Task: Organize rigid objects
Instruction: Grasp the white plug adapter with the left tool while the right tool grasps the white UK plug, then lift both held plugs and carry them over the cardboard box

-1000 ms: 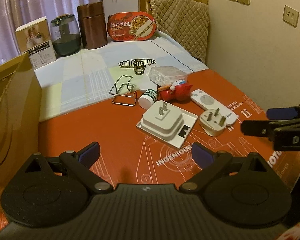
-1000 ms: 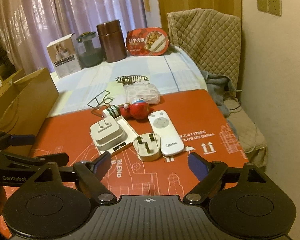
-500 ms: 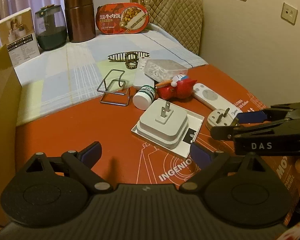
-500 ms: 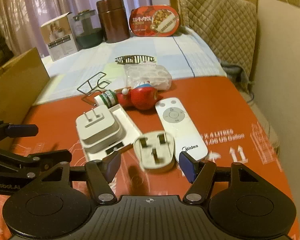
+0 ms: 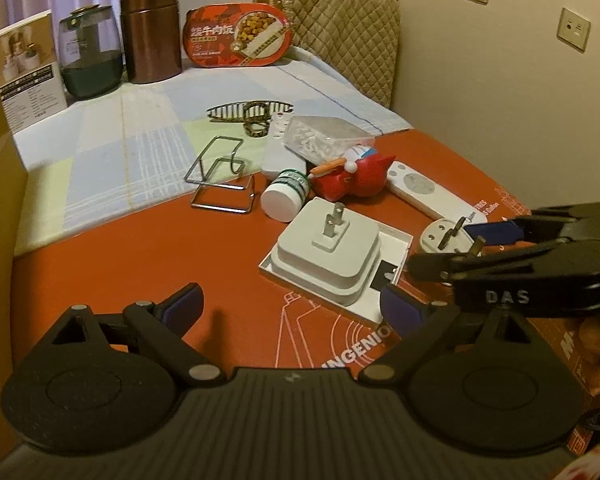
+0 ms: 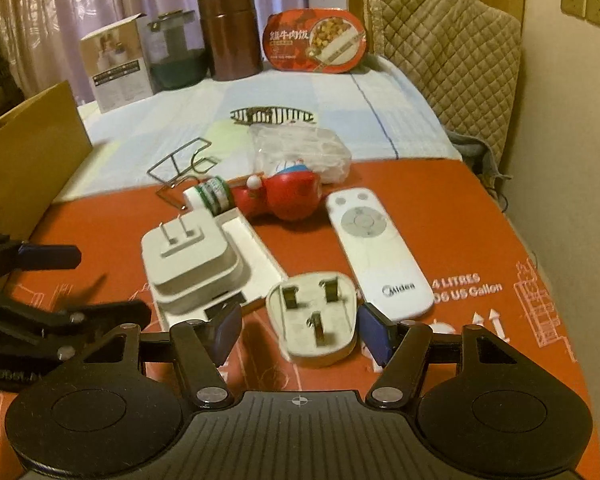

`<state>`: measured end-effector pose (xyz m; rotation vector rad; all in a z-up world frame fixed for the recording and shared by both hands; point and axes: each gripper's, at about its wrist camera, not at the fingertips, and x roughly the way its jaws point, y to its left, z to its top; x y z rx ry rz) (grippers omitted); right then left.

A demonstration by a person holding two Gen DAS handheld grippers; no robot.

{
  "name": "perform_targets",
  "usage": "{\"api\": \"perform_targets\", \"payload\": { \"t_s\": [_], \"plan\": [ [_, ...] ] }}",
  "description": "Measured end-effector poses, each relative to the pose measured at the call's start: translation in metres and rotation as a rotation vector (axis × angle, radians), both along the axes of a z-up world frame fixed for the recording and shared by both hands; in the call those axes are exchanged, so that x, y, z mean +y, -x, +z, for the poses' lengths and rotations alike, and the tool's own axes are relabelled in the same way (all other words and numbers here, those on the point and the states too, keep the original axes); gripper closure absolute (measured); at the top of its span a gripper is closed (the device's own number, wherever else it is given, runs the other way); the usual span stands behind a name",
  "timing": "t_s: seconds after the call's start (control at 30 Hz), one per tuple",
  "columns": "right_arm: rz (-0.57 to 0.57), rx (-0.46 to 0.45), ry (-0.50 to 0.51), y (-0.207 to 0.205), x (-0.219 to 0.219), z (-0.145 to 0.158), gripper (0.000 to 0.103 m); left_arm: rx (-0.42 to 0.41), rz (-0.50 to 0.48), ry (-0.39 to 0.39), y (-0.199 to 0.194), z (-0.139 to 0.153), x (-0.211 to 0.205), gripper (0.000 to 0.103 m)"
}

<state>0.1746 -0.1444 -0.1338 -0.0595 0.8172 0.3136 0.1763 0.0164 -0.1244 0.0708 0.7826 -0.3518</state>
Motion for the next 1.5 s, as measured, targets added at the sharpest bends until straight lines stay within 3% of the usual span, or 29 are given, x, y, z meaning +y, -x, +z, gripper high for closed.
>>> {"api": "perform_targets", "payload": {
  "t_s": [0.13, 0.57, 0.73, 0.9, 1.17, 1.5],
  "plan": [
    [-0.005, -0.004, 0.016, -0.004, 0.003, -0.005, 0.057, -0.019, -0.028, -0.012, -0.003, 0.001, -0.004, 0.010],
    [-0.053, -0.071, -0.011, 0.007, -0.009, 0.012, 0.057, -0.089, -0.174, -0.082, -0.024, -0.002, -0.029, 0.024],
    [-0.089, -0.063, -0.022, 0.005, -0.016, 0.013, 0.058, -0.078, -0.225, -0.131, -0.034, -0.012, -0.040, 0.041],
    [-0.109, -0.067, -0.024, 0.004, -0.021, 0.013, 0.057, -0.076, -0.251, -0.159, -0.030, -0.013, -0.044, 0.044],
    [-0.125, -0.062, -0.028, 0.004, -0.022, 0.013, 0.058, -0.058, -0.229, -0.176, -0.035, -0.013, -0.049, 0.044],
    [-0.139, -0.082, -0.043, 0.007, -0.022, 0.024, 0.058, -0.033, -0.133, -0.117, -0.027, -0.002, -0.040, 0.045]
  ]
}}
